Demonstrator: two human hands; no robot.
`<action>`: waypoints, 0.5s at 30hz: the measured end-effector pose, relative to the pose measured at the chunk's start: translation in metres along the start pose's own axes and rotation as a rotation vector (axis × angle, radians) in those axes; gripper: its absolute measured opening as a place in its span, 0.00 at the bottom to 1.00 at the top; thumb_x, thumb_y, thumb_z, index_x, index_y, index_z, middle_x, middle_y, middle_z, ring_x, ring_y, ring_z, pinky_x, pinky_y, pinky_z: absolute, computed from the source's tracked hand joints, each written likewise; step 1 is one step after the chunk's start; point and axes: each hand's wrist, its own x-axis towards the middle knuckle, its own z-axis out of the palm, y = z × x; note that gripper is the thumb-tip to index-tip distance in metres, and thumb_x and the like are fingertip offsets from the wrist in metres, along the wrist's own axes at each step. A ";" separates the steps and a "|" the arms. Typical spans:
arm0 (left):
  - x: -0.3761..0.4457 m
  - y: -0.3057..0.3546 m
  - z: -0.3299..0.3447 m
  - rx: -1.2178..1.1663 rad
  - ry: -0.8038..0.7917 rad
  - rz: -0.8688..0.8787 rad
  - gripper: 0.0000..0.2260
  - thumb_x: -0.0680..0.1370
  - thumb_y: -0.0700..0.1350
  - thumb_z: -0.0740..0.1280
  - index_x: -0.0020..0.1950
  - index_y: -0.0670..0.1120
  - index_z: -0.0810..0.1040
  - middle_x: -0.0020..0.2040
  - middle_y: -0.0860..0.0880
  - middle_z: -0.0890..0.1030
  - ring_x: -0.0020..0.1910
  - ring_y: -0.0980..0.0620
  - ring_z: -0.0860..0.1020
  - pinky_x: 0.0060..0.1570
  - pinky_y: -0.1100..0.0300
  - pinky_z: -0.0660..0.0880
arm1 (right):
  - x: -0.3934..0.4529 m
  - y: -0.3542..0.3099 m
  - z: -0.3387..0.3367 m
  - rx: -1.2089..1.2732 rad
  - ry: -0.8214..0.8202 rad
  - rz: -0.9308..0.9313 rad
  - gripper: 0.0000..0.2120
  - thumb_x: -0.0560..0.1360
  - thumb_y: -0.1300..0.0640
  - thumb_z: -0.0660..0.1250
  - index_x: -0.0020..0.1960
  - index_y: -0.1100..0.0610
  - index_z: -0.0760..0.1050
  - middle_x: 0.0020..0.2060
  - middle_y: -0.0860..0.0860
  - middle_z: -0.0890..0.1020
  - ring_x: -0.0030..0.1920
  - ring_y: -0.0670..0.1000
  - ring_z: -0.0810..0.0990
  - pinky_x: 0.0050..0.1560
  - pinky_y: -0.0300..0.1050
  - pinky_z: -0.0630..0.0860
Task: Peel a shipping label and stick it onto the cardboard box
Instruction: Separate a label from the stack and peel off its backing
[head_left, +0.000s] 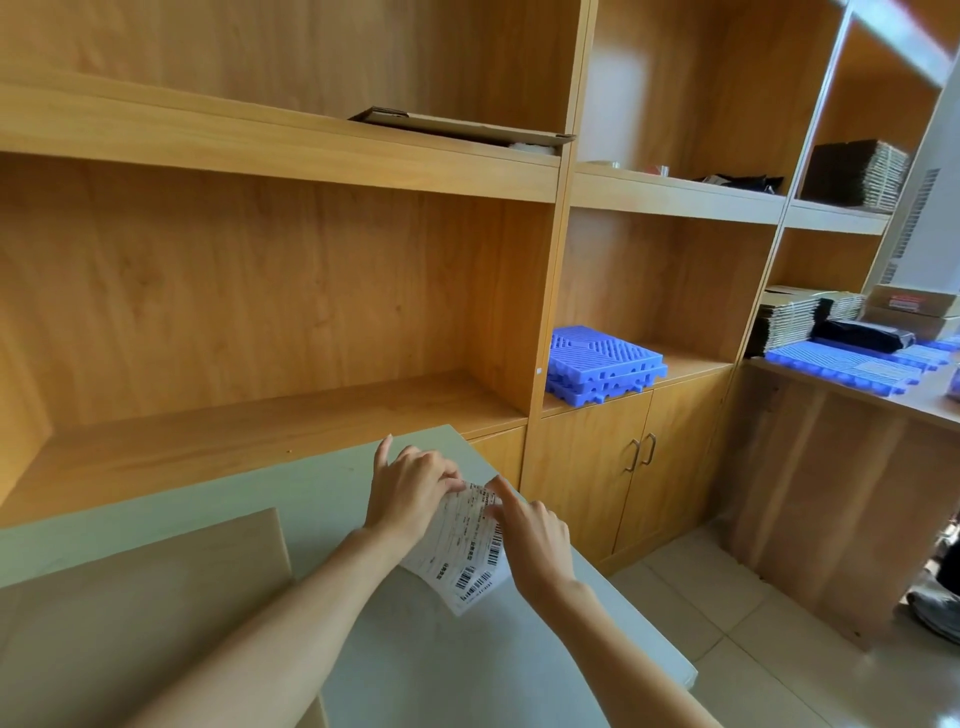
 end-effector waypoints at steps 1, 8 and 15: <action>-0.001 0.001 -0.001 -0.008 0.015 0.001 0.07 0.76 0.53 0.69 0.43 0.54 0.84 0.45 0.57 0.84 0.52 0.55 0.78 0.73 0.45 0.50 | -0.001 0.000 -0.001 0.002 0.010 0.000 0.09 0.81 0.56 0.59 0.60 0.48 0.66 0.50 0.49 0.84 0.37 0.56 0.75 0.35 0.46 0.71; -0.006 0.016 -0.019 -0.038 0.117 0.016 0.07 0.78 0.52 0.67 0.43 0.54 0.83 0.46 0.59 0.84 0.51 0.56 0.79 0.74 0.45 0.51 | 0.001 -0.009 -0.023 -0.021 0.109 -0.005 0.13 0.76 0.66 0.62 0.57 0.54 0.65 0.42 0.49 0.75 0.39 0.52 0.69 0.41 0.42 0.72; -0.010 0.026 -0.059 -0.031 0.218 0.107 0.10 0.78 0.54 0.63 0.42 0.53 0.80 0.40 0.58 0.82 0.46 0.55 0.80 0.72 0.40 0.55 | 0.005 -0.029 -0.055 -0.007 0.197 -0.038 0.07 0.78 0.63 0.61 0.52 0.54 0.63 0.45 0.52 0.81 0.38 0.52 0.72 0.41 0.44 0.76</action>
